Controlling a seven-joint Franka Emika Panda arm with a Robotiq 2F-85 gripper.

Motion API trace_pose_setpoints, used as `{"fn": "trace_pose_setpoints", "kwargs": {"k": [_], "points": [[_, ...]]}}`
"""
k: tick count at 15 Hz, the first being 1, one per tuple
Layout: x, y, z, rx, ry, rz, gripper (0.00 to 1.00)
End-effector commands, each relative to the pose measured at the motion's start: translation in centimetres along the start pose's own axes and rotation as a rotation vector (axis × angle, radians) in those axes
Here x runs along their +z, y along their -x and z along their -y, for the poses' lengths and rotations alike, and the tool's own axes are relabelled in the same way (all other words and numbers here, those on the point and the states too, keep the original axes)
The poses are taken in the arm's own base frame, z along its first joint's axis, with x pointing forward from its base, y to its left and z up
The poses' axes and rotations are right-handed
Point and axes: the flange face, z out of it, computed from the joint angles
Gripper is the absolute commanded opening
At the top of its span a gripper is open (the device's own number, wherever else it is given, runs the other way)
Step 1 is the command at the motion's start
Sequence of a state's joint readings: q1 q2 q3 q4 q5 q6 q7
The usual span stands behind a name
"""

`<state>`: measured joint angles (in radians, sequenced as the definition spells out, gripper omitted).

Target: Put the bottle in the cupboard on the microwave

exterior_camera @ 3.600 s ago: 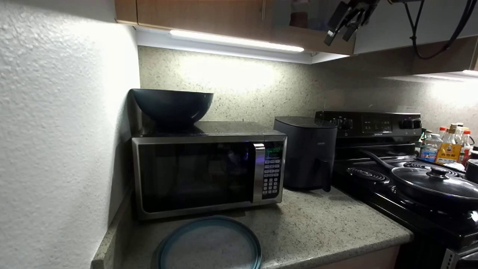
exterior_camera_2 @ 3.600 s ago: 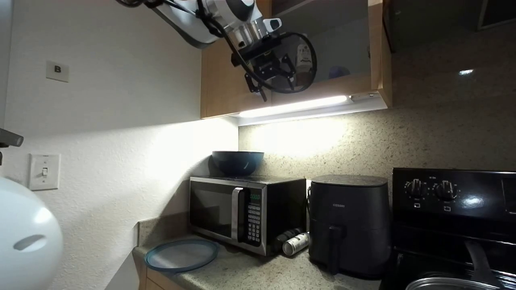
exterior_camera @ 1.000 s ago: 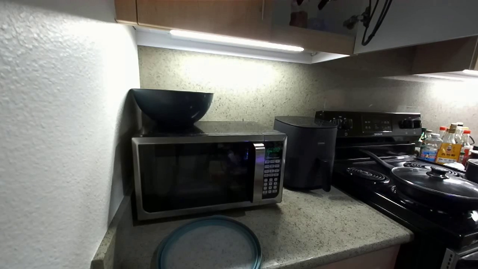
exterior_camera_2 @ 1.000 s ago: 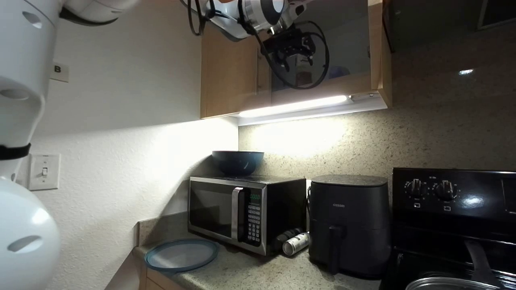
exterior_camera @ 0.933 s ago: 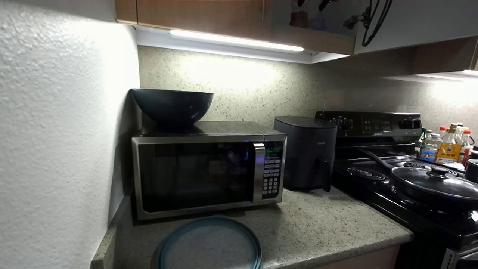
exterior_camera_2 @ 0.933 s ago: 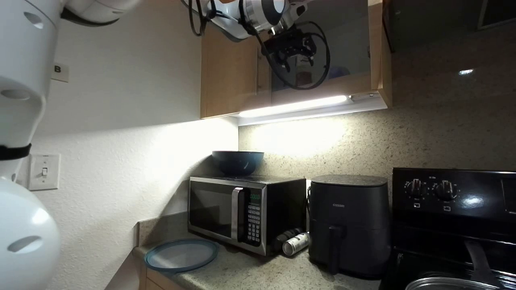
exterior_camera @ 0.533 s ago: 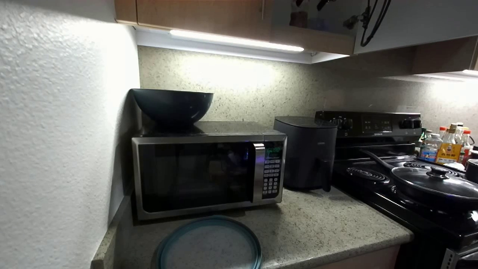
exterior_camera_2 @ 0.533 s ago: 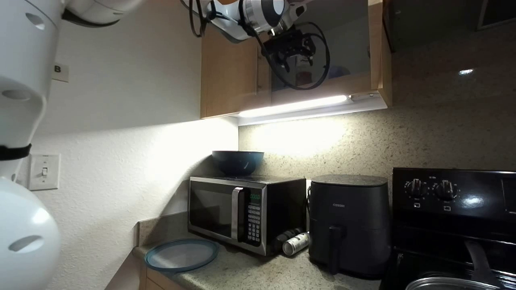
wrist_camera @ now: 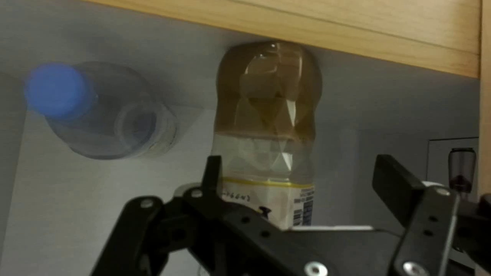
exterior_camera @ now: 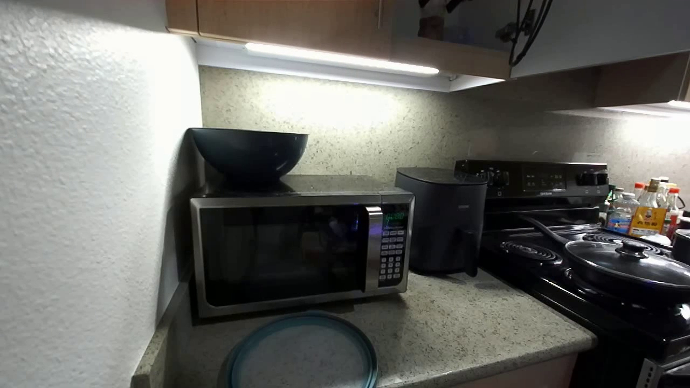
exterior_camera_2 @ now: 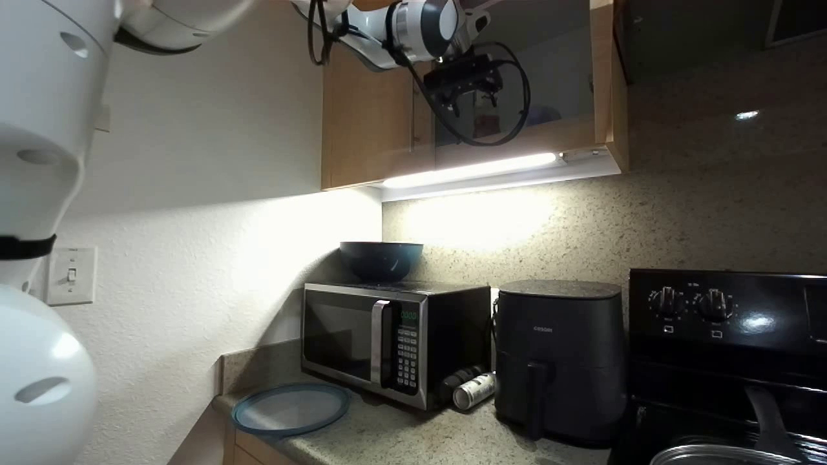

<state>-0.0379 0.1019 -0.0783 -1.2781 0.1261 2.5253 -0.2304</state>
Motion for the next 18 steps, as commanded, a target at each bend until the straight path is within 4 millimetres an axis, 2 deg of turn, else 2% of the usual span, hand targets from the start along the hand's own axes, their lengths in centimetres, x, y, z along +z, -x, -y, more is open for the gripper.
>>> {"fn": "trace_pose_setpoints", "kwargs": {"k": [1, 3, 4, 5, 7, 14, 15, 17, 18], "points": [[0.1, -0.4, -0.3, -0.041, -0.022, -0.04, 1.0], [0.0, -0.5, -0.4, -0.046, -0.028, -0.049, 1.0], [-0.1, -0.6, -0.4, -0.05, -0.033, -0.054, 0.97], [-0.2, -0.6, -0.3, -0.053, -0.038, -0.058, 0.73], [-0.4, -0.7, -0.2, -0.065, -0.047, -0.07, 0.7], [-1.2, -0.8, -0.1, -0.083, -0.05, -0.112, 0.26], [-1.3, -0.8, -0.1, -0.087, -0.046, -0.116, 0.62], [-0.8, -1.0, -0.1, -0.06, -0.047, -0.096, 0.66], [-0.8, -1.0, -0.1, -0.06, -0.047, -0.096, 0.45]]}}
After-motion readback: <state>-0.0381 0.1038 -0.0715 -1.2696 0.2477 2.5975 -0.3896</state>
